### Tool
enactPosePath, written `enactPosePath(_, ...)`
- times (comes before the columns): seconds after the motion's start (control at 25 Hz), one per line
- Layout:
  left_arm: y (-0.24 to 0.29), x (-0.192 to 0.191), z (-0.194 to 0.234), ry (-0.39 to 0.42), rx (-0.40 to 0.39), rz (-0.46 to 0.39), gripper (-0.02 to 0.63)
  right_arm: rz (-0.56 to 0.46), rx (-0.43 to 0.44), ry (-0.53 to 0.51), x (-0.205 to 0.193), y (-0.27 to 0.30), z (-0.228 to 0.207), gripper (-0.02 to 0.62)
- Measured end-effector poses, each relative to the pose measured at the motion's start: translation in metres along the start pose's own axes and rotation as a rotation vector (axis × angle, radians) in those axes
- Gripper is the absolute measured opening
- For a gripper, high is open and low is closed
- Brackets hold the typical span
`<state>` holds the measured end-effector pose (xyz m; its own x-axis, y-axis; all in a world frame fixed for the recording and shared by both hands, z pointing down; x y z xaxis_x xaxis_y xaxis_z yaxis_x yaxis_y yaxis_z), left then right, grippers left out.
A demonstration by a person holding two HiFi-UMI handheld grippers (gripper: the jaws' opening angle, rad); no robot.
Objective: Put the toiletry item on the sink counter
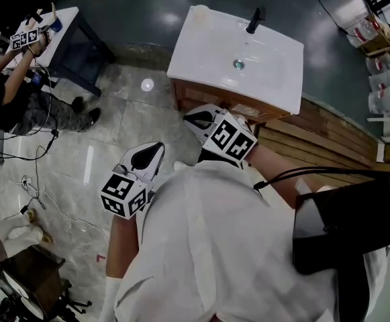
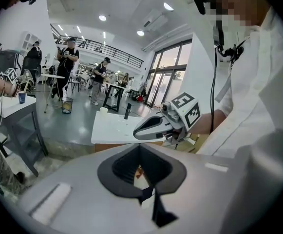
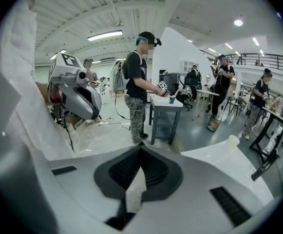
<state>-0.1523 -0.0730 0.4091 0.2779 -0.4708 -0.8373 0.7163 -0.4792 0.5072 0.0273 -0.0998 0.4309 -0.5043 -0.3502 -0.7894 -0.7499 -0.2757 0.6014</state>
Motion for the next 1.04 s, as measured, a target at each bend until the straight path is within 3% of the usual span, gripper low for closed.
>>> enactPosePath(0.72,0.004,-0.021,-0.010,-0.002,0.033,-0.006,0.006,0.017,0.058,-0.057,-0.014,0.012,0.015,0.005)
enactPosePath(1.04,-0.045,-0.035,-0.028,-0.013,0.009,-0.014,0.006,0.048,0.053,-0.063,0.000,0.008,0.073,0.005)
Point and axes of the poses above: the fingertips, and each gripper's own axes: y forward along the fingers, z to its left, x out of its top, the point moved 8 cm from there along -y, backward along the fingers, and after that the axes turned 13 degrees about x, right-handed, at the moved point
